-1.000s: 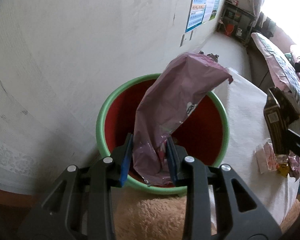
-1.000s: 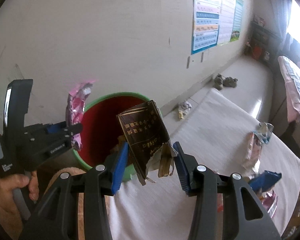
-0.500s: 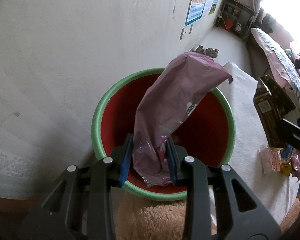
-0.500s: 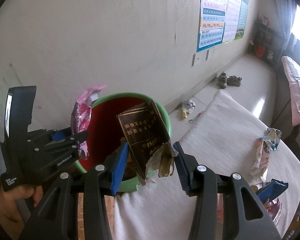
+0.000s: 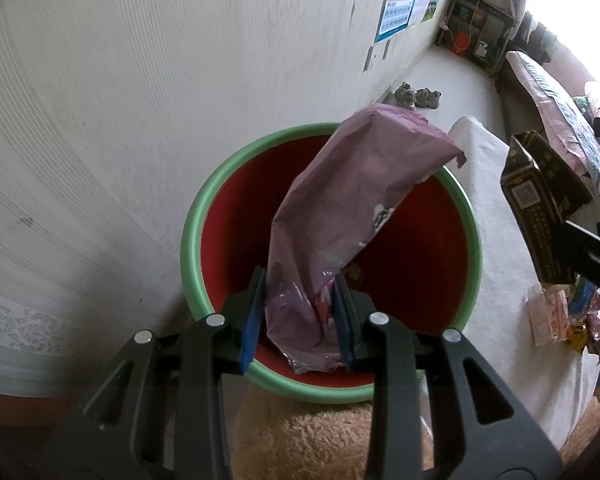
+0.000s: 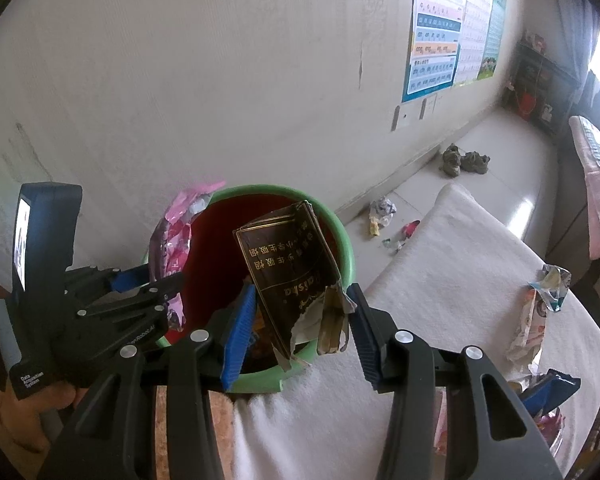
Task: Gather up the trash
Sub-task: 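Open the left tool to drop the pink wrapper while the right tool drops the brown box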
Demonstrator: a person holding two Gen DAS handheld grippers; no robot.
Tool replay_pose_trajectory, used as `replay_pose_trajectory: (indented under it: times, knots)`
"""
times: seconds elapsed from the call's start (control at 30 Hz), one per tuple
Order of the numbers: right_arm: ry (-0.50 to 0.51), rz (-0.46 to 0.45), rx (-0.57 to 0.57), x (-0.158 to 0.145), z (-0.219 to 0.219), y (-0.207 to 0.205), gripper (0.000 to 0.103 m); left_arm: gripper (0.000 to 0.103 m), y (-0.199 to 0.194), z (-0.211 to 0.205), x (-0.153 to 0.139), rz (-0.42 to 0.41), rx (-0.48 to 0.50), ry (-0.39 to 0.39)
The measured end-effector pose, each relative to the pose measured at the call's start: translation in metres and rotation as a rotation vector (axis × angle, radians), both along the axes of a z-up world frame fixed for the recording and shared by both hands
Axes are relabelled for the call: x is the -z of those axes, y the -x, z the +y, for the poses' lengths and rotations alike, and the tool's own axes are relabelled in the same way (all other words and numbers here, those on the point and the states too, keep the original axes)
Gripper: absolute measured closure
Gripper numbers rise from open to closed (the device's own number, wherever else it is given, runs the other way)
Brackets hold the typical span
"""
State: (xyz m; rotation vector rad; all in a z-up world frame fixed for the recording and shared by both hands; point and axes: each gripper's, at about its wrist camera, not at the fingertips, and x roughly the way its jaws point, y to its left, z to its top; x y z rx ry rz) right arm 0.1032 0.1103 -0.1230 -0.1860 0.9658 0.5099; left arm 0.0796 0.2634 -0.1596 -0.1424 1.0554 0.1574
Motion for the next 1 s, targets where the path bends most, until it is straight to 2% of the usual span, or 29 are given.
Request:
replay_pose_trajectory:
  times: [0.27, 0.3, 0.33, 0.4, 0.43, 0.47, 0.53, 0.83, 1.0]
  knots:
    - [0.008, 0.0, 0.004, 0.004, 0.004, -0.005, 0.058, 0.071, -0.005, -0.001, 0.001, 0.002, -0.001, -0.005]
    - [0.003, 0.003, 0.007, 0.004, 0.004, -0.005, 0.057, 0.067, -0.004, -0.001, 0.0, -0.005, -0.006, -0.012]
    - [-0.002, 0.003, 0.009, 0.003, 0.004, -0.006, 0.054, 0.057, -0.004, -0.001, -0.001, -0.013, -0.013, -0.024]
    - [-0.021, -0.012, 0.025, 0.0, 0.002, -0.007, 0.052, 0.042, -0.001, -0.002, -0.003, -0.033, -0.027, -0.047]
    - [-0.039, -0.017, 0.03, -0.003, 0.001, -0.007, 0.049, 0.041, -0.001, -0.001, -0.005, -0.041, -0.03, -0.049]
    - [-0.051, -0.019, 0.033, -0.004, 0.001, -0.007, 0.042, 0.04, -0.001, -0.001, -0.006, -0.044, -0.032, -0.048]
    - [-0.064, -0.032, 0.042, -0.008, 0.0, -0.006, 0.037, 0.036, 0.0, -0.001, -0.006, -0.043, -0.033, -0.048]
    - [-0.079, -0.019, 0.066, -0.015, -0.015, 0.005, 0.037, 0.035, 0.0, -0.006, -0.007, -0.048, -0.027, -0.029]
    - [-0.094, -0.007, 0.128, -0.024, -0.058, 0.022, 0.034, 0.032, 0.007, -0.019, -0.02, -0.081, 0.006, -0.028]
